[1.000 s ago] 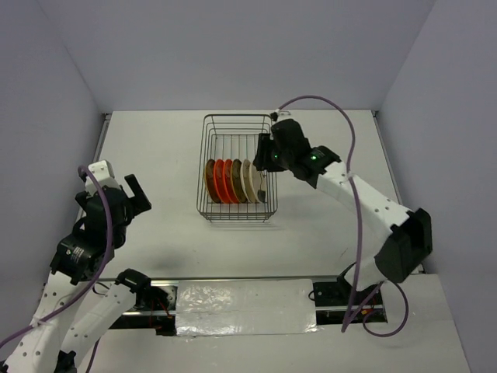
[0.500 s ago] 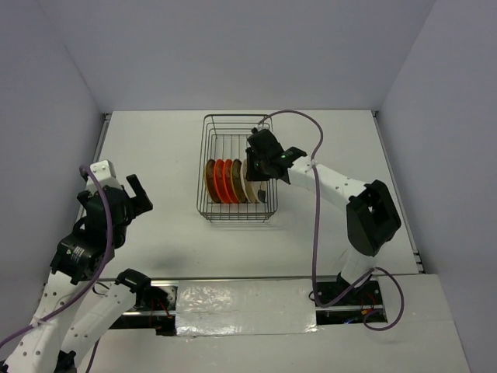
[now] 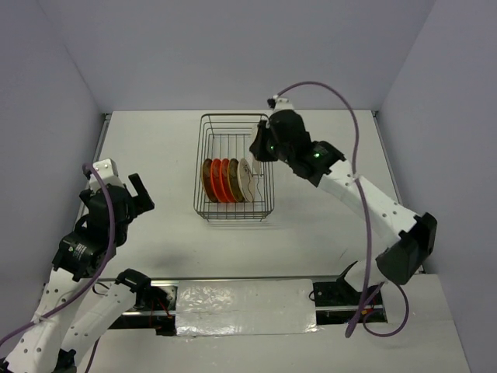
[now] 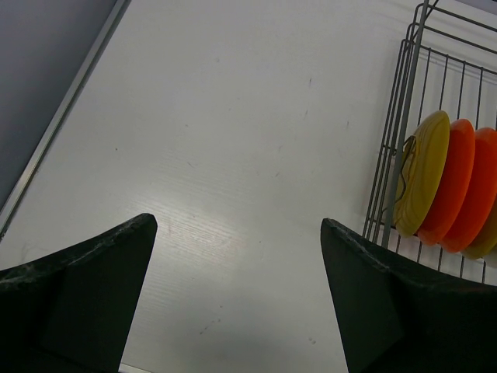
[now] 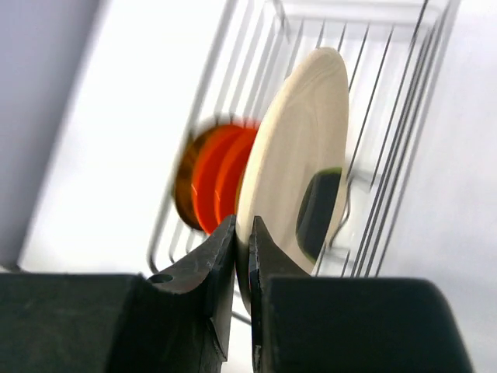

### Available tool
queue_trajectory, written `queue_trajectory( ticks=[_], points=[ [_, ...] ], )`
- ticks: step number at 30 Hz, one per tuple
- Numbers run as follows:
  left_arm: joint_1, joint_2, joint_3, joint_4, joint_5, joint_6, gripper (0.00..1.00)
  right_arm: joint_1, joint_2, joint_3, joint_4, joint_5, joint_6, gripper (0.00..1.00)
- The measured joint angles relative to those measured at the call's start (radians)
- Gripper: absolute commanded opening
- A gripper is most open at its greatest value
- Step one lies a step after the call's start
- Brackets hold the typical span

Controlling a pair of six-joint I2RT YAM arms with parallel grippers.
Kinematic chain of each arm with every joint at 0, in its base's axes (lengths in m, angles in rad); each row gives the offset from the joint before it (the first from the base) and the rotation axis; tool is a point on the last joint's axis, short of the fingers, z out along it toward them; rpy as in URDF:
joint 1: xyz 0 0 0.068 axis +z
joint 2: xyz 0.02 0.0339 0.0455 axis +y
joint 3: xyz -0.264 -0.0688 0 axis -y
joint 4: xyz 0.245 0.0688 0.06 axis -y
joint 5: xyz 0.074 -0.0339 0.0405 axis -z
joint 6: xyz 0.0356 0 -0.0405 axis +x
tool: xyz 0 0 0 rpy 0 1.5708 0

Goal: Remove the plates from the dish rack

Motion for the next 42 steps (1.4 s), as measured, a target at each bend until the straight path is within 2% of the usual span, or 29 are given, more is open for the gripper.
queue_trajectory(
  ticks=[4,7,10,15,19,21,22,23,26,30,33,36,40,42],
  points=[
    [0.0,0.002,0.0,0.003,0.0,0.0,1.0,-0.035,-0.04,0.154,-0.021,0.09,-0.05,0.0],
    [0.0,0.017,0.001,0.005,0.001,0.0,1.0,-0.101,0.003,0.246,-0.053,0.187,-0.092,0.0],
    [0.0,0.086,0.043,-0.024,0.012,-0.002,1.0,-0.198,0.132,0.322,-0.088,0.232,-0.121,0.0],
    [0.0,0.262,0.205,-0.044,0.063,-0.006,0.99,-0.34,0.506,0.455,-0.15,0.252,-0.166,0.0],
    [0.0,0.365,0.268,-0.039,0.108,-0.009,0.99,-0.389,0.776,0.621,-0.235,0.252,-0.195,0.04],
    [0.0,0.407,0.274,-0.038,0.137,-0.009,0.99,-0.394,0.863,0.707,-0.259,0.278,-0.226,0.19],
    [0.0,0.43,0.278,-0.038,0.158,-0.01,1.0,-0.395,0.88,0.739,-0.274,0.288,-0.235,0.3],
    [-0.002,0.456,0.284,-0.039,0.172,-0.01,1.0,-0.396,0.884,0.76,-0.283,0.277,-0.232,0.65],
    [-0.024,0.543,0.317,-0.035,0.201,-0.022,0.99,-0.396,0.872,0.763,-0.274,0.239,-0.211,0.99],
    [-0.072,0.653,0.372,-0.035,0.204,-0.033,0.94,-0.399,0.773,0.603,-0.235,0.146,-0.179,1.0],
    [-0.107,0.732,0.421,-0.034,0.177,-0.039,0.84,-0.4,0.662,0.474,-0.224,0.08,-0.15,1.0],
    [-0.135,0.823,0.461,-0.034,0.143,-0.057,0.81,-0.4,0.486,0.351,-0.192,0.031,-0.129,1.0],
    [-0.172,0.921,0.49,-0.047,0.085,-0.085,0.65,-0.393,0.213,0.181,-0.097,-0.01,-0.109,1.0],
    [-0.195,0.973,0.523,-0.067,0.046,-0.104,0.64,-0.389,0.089,0.095,-0.051,-0.024,-0.1,1.0]
  ],
)
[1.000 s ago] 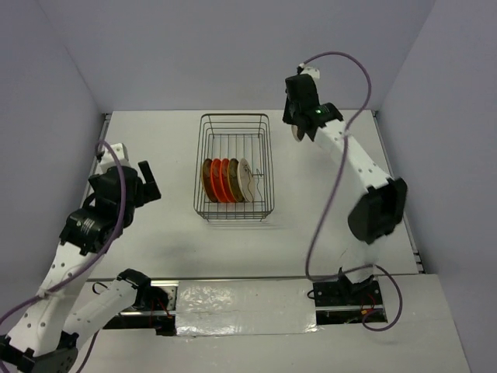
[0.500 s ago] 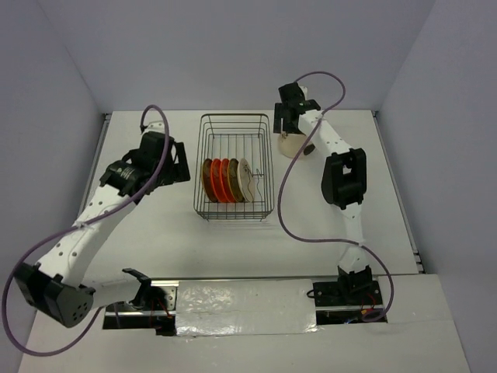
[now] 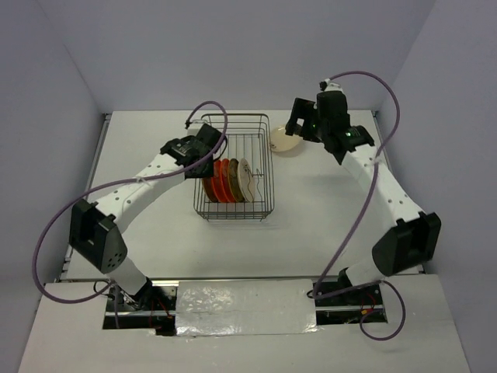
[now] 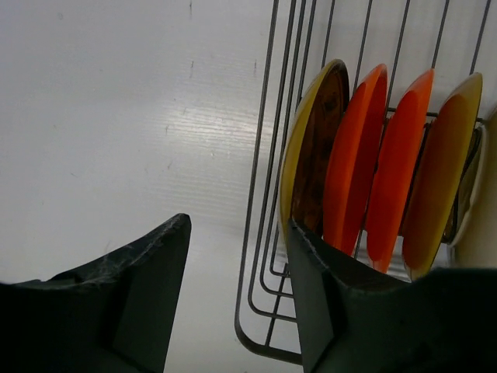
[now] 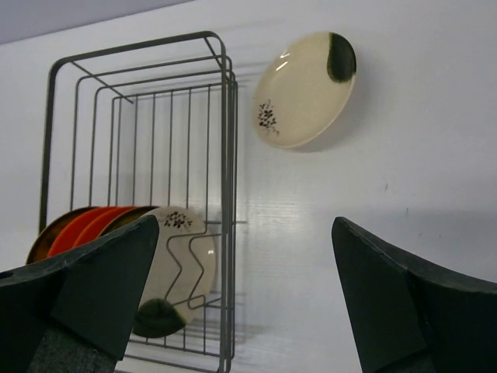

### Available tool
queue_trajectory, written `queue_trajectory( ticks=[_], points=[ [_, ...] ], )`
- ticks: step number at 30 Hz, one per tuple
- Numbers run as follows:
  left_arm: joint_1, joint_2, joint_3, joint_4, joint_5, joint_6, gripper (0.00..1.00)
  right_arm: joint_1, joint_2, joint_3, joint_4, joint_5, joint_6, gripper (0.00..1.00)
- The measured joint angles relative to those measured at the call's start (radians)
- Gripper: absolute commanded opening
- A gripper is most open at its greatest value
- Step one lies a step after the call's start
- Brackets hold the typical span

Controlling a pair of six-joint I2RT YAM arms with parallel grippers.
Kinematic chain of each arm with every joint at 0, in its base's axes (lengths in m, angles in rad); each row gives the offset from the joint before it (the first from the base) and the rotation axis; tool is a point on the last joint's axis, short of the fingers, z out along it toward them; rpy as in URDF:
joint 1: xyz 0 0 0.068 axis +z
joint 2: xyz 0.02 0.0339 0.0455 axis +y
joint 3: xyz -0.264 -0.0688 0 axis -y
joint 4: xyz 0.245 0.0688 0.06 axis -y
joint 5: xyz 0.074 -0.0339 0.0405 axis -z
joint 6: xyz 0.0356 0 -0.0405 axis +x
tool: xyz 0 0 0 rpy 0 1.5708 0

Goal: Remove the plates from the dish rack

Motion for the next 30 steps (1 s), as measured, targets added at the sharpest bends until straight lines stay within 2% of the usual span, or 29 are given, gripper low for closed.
queue_trajectory(
  ticks=[3,7,11,12,13,15,22,30],
  points=[
    [-0.026,0.084,0.052,-0.018,-0.049,-0.021,0.63,0.008,-0.127,-0.123,0.055,-0.018,0.011,1.0],
    [-0.041,0.159,0.065,-0.027,-0.082,-0.046,0.62,0.017,-0.169,-0.244,0.085,-0.027,0.015,1.0],
    [-0.04,0.183,0.06,-0.024,-0.1,-0.065,0.47,0.023,-0.166,-0.311,0.082,-0.038,0.015,1.0],
    [-0.04,0.186,0.06,-0.024,-0.108,-0.074,0.37,0.026,-0.166,-0.317,0.084,-0.04,0.015,1.0],
    [-0.04,0.188,0.059,-0.023,-0.109,-0.085,0.34,0.028,-0.166,-0.32,0.085,-0.041,0.015,1.0],
    [-0.04,0.2,0.059,-0.014,-0.115,-0.093,0.22,0.036,-0.169,-0.322,0.089,-0.042,0.015,1.0],
    [-0.063,0.216,0.071,-0.058,-0.158,-0.116,0.0,0.053,-0.195,-0.322,0.091,-0.043,0.015,1.0],
    [-0.074,0.166,0.225,-0.221,-0.246,-0.179,0.0,0.056,-0.205,-0.322,0.093,-0.067,0.021,1.0]
  ],
)
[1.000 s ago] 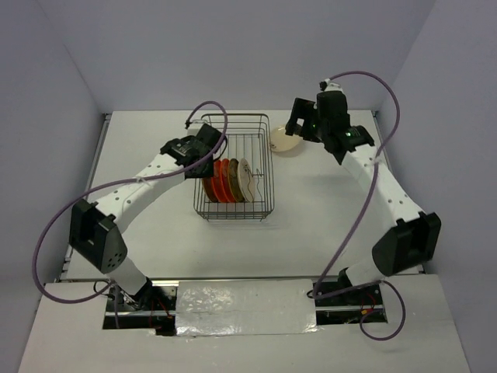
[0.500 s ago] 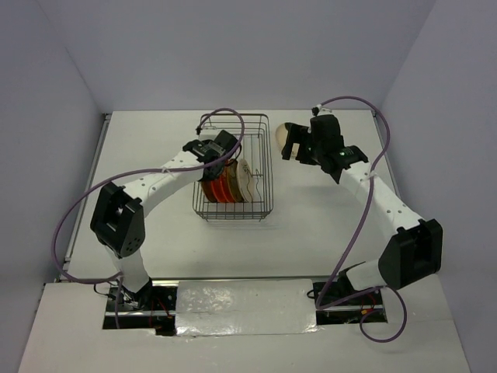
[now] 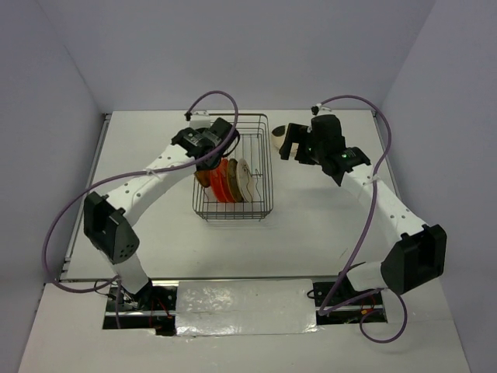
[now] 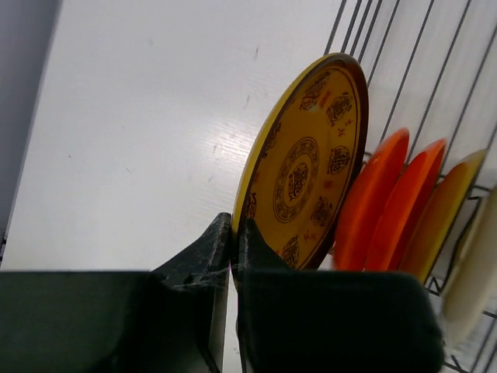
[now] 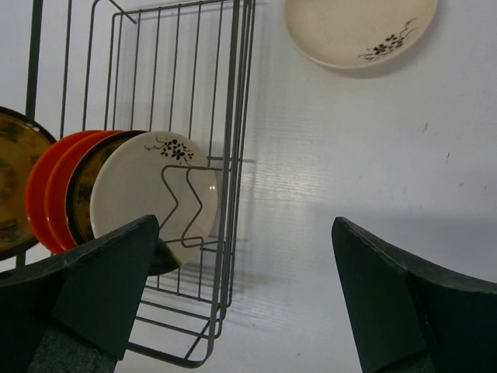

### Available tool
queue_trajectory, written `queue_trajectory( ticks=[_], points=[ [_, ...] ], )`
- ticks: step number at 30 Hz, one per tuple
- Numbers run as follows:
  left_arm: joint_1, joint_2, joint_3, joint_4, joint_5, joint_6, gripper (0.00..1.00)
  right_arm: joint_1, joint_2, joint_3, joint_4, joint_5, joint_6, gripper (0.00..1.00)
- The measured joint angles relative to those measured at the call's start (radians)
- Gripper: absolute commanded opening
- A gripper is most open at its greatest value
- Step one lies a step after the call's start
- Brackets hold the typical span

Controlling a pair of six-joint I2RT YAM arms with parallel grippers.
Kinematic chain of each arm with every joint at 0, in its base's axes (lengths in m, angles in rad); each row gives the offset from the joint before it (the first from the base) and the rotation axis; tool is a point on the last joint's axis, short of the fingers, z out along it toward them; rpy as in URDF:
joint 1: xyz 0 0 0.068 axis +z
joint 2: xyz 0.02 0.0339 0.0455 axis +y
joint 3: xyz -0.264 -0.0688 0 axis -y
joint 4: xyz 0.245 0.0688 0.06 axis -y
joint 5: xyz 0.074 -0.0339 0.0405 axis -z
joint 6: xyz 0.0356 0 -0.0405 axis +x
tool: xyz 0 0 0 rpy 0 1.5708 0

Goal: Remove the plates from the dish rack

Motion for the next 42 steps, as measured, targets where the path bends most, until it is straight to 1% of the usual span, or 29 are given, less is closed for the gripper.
queue_trajectory(
  ticks=[3,5,7,10,11,13,16,18,19,20,21,22,23,25,26,27,28,30,31,33,39,41,42],
  points=[
    [-0.006,-0.051,0.069,-0.051,-0.037,-0.011,0.0,0.001,0.0,0.0,0.007,-0.018,0.006,1.0],
    [-0.015,-0.075,0.134,-0.096,-0.06,-0.016,0.0,0.001,-0.003,-0.008,0.038,-0.066,0.014,1.0],
    [-0.022,-0.102,0.18,-0.121,-0.077,-0.019,0.0,0.003,-0.011,-0.039,0.113,-0.162,0.032,1.0],
    [-0.027,-0.184,0.168,-0.101,-0.048,0.012,0.0,0.032,-0.012,-0.084,0.241,-0.352,0.064,1.0],
    [-0.027,-0.222,0.148,-0.075,-0.024,0.028,0.0,0.056,-0.002,-0.084,0.277,-0.405,0.072,1.0],
    [-0.027,-0.332,0.055,0.027,0.076,0.078,0.0,0.114,0.02,-0.08,0.353,-0.485,0.082,1.0],
    [-0.026,-0.531,-0.12,0.208,0.274,0.13,0.0,0.188,0.069,-0.063,0.454,-0.583,0.115,1.0],
    [-0.026,-0.625,-0.194,0.299,0.395,0.151,0.0,0.205,0.097,-0.061,0.507,-0.619,0.14,0.94],
    [-0.026,-0.649,-0.215,0.334,0.438,0.161,0.0,0.205,0.106,-0.062,0.528,-0.637,0.157,0.88],
    [-0.024,-0.664,-0.231,0.36,0.47,0.174,0.0,0.201,0.111,-0.064,0.553,-0.655,0.173,0.62],
    [-0.018,-0.671,-0.244,0.383,0.492,0.18,0.0,0.198,0.111,-0.068,0.581,-0.675,0.188,0.4],
    [-0.01,-0.671,-0.254,0.404,0.51,0.183,0.02,0.196,0.109,-0.069,0.608,-0.694,0.201,0.19],
    [-0.006,-0.664,-0.261,0.423,0.513,0.193,0.07,0.196,0.102,-0.07,0.629,-0.698,0.206,0.08],
    [0.016,-0.645,-0.273,0.422,0.511,0.208,0.17,0.161,0.076,-0.098,0.652,-0.715,0.257,0.06],
    [0.019,-0.628,-0.274,0.43,0.515,0.205,0.27,0.146,0.055,-0.118,0.664,-0.713,0.268,0.0],
    [0.017,-0.612,-0.274,0.444,0.525,0.203,0.33,0.13,0.031,-0.143,0.672,-0.715,0.279,0.0],
    [0.016,-0.597,-0.271,0.457,0.532,0.198,0.53,0.109,0.009,-0.17,0.682,-0.716,0.291,0.0],
    [0.015,-0.561,-0.26,0.468,0.542,0.19,0.82,0.069,-0.031,-0.229,0.703,-0.702,0.323,0.0],
    [0.014,-0.54,-0.253,0.467,0.54,0.18,0.99,0.03,-0.048,-0.264,0.71,-0.692,0.345,0.0],
    [0.01,-0.503,-0.237,0.455,0.513,0.169,0.99,-0.051,-0.07,-0.32,0.697,-0.655,0.375,0.0],
    [0.011,-0.413,-0.227,0.422,0.42,0.175,0.99,-0.401,-0.125,-0.499,0.575,-0.479,0.422,0.0],
    [0.011,-0.36,-0.213,0.401,0.401,0.18,0.98,-0.53,-0.102,-0.528,0.529,-0.422,0.42,0.0],
    [0.01,-0.332,-0.206,0.395,0.393,0.18,0.96,-0.573,-0.077,-0.529,0.512,-0.409,0.418,0.0]
  ],
)
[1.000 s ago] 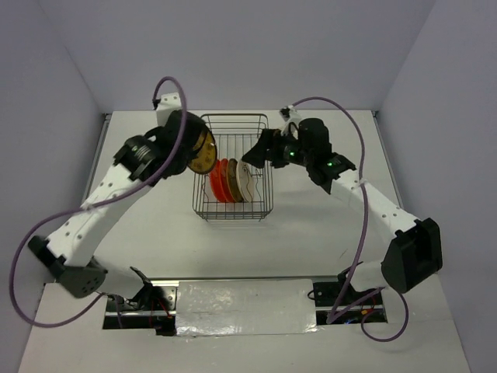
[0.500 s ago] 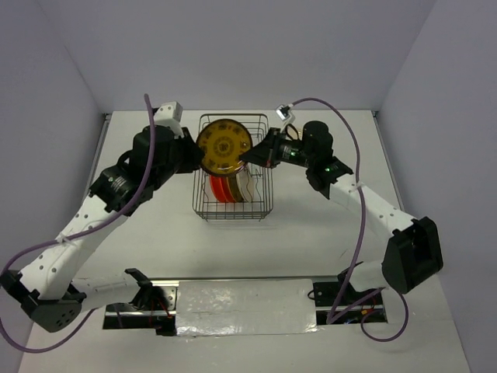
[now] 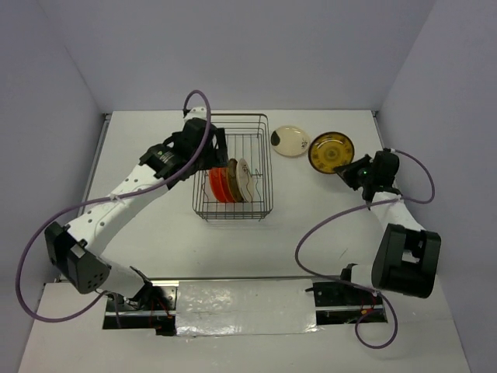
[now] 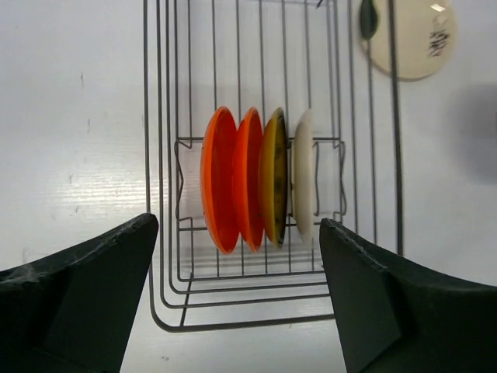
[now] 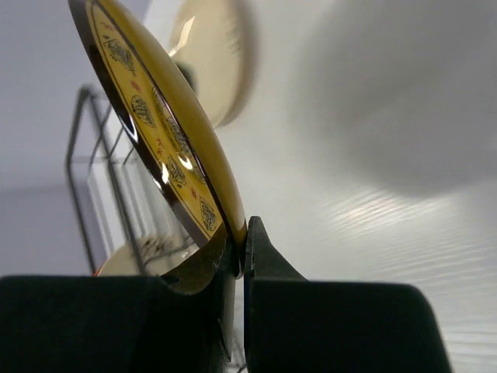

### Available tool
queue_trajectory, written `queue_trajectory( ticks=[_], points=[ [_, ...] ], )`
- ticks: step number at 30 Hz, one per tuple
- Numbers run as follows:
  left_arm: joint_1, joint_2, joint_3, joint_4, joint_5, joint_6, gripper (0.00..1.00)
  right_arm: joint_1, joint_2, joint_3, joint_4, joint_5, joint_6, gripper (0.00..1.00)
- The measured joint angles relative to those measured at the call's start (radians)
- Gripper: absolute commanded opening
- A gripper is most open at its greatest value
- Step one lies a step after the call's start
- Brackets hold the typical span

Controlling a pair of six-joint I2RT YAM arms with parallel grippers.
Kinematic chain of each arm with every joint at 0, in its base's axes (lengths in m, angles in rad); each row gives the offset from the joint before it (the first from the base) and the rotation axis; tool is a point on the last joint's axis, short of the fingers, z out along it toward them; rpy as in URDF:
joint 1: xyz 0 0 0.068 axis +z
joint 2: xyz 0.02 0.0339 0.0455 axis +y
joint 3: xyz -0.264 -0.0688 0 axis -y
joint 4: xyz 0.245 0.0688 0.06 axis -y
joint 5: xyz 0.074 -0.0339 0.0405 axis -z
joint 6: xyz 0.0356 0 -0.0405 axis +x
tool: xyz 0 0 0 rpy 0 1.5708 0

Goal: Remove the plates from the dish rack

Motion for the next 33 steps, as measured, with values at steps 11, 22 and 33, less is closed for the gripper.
queue_trajectory(
  ticks=[11,22,33],
  points=[
    [-0.011,0.11,0.012,-0.047,-0.046,0.003,0.91,-0.173,0.397,0.105,-0.03,0.023,0.005,0.72],
    [-0.013,0.229,0.046,-0.083,-0.103,-0.004,0.59,-0.032,0.048,0.039,-0.217,0.311,-0.02,1.0],
    [-0.016,0.372,0.134,-0.188,-0.197,-0.057,0.41,0.4,-0.388,0.041,-0.344,0.523,-0.134,1.0]
  ],
)
